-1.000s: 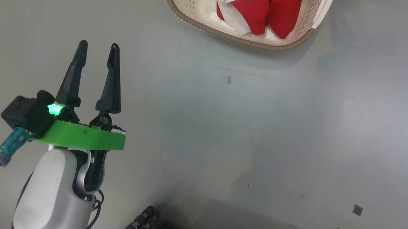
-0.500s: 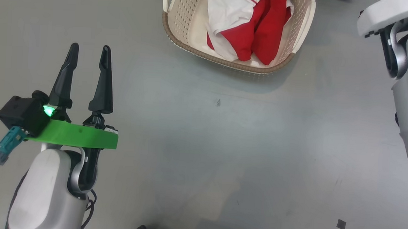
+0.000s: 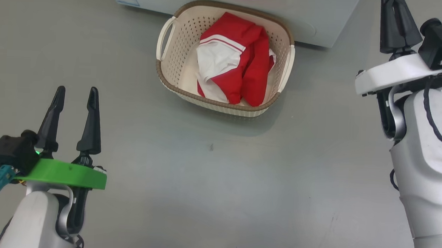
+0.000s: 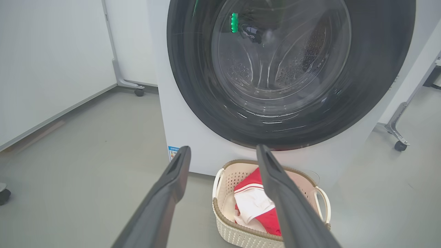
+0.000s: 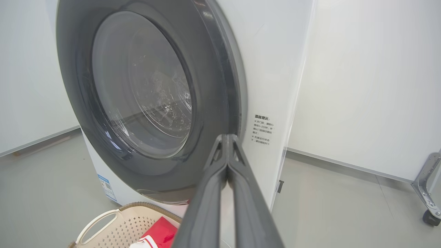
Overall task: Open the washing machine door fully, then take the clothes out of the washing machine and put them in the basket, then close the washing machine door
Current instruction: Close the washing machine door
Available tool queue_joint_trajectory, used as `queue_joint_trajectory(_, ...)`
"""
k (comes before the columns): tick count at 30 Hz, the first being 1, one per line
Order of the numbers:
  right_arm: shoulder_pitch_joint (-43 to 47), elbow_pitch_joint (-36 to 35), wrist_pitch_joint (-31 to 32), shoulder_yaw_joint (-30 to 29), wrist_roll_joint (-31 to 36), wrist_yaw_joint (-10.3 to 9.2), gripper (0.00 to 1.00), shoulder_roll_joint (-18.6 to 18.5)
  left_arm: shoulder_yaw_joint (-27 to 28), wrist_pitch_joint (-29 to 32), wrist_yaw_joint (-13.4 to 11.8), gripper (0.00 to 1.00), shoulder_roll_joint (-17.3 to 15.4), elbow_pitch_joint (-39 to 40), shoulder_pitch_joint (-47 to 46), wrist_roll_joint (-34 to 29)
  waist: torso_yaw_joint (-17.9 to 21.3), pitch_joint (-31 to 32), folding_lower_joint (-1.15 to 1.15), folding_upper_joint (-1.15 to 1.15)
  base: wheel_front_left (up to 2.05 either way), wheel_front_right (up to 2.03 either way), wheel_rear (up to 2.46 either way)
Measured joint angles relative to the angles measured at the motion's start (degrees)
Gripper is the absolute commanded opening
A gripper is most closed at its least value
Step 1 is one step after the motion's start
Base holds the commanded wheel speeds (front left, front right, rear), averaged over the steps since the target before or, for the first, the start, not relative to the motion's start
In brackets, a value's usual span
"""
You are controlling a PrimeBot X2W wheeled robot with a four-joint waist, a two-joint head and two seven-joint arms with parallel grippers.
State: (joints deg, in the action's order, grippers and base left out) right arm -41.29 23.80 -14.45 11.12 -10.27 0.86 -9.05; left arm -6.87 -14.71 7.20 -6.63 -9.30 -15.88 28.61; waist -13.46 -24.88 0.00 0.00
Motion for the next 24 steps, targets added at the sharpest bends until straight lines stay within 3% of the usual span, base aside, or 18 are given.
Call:
queue_joint_trajectory(8,10.1,-2.9,0.0,-1.6,-1.5,-0.01,0.00,2.3,2.0,0.0,0.0,1.00,-0.7,-1.5,5.1,-1.1,3.7,6.3,0.00,0.00,0.00,0.00,0.00)
queue_joint_trajectory(24,27.1,-9.6,0.0,-5.1,-2.7,-0.31,0.00,3.4,3.3,0.0,0.0,1.00,-0.3,-1.9,12.7,-2.4,9.8,17.8,0.00,0.00,0.00,0.00,0.00)
